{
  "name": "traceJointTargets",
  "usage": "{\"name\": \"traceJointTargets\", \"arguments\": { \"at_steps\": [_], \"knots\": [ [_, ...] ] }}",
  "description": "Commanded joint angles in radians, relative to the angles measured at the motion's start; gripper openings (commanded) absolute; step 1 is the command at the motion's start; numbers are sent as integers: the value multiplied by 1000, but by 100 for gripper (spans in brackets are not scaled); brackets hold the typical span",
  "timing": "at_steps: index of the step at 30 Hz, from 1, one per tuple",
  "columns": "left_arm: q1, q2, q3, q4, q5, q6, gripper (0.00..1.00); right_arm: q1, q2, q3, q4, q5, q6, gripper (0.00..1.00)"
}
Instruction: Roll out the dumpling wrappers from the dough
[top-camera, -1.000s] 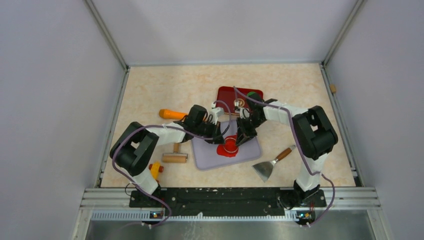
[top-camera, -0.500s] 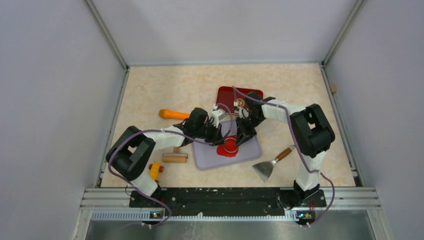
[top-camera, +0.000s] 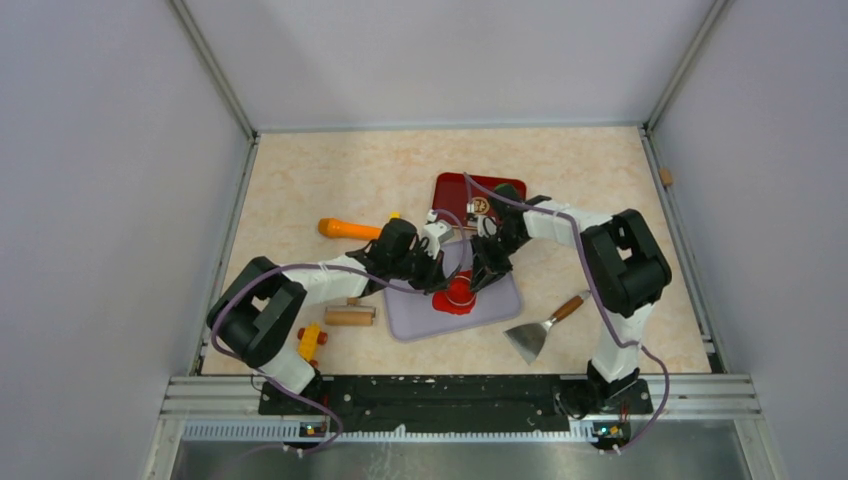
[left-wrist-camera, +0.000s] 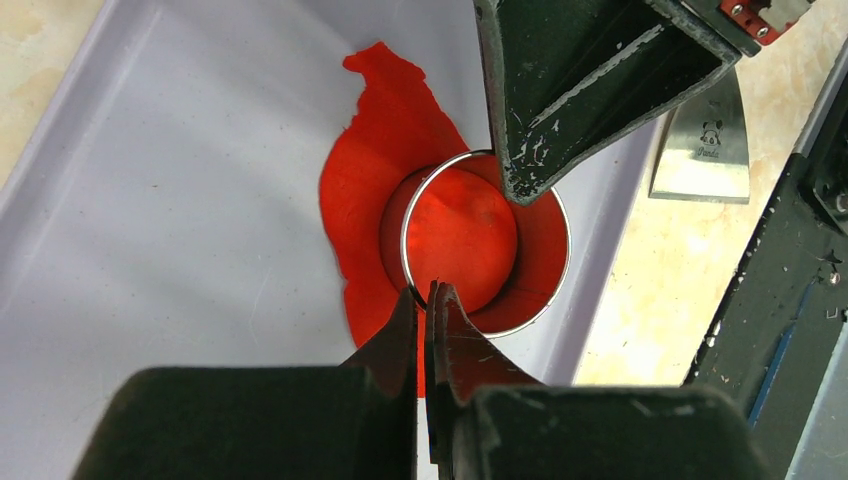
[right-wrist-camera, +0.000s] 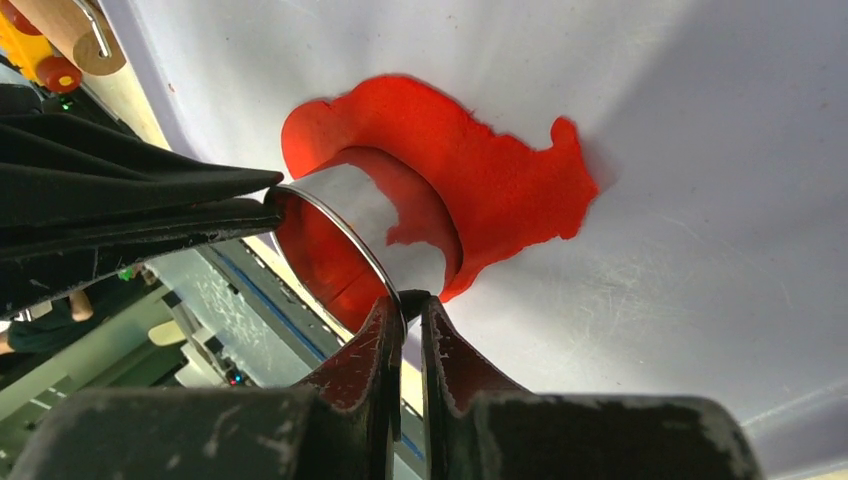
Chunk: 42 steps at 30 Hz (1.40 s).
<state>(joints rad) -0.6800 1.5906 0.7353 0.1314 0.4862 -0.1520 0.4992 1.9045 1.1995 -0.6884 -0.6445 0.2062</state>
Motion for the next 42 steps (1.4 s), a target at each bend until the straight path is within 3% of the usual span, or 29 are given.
{"name": "traceJointTargets", "arguments": {
  "at_steps": [1,13,18,30,42],
  "knots": [
    [-41,50,-32,-172,84,69,0,44,-7,-97,302,120,1,0],
    [31,175,133,-139,35,231,0,65,-112,-293,354,39,65,0],
    [37,199,166,-139,51,248,0,68,-106,-282,347,38,64,0],
    [22,111,38,-100,81,155,0,51,-61,-186,350,177,63,0],
    [-62,24,-60,-49,68,37,0,48,25,-73,370,212,43,0]
  ]
}}
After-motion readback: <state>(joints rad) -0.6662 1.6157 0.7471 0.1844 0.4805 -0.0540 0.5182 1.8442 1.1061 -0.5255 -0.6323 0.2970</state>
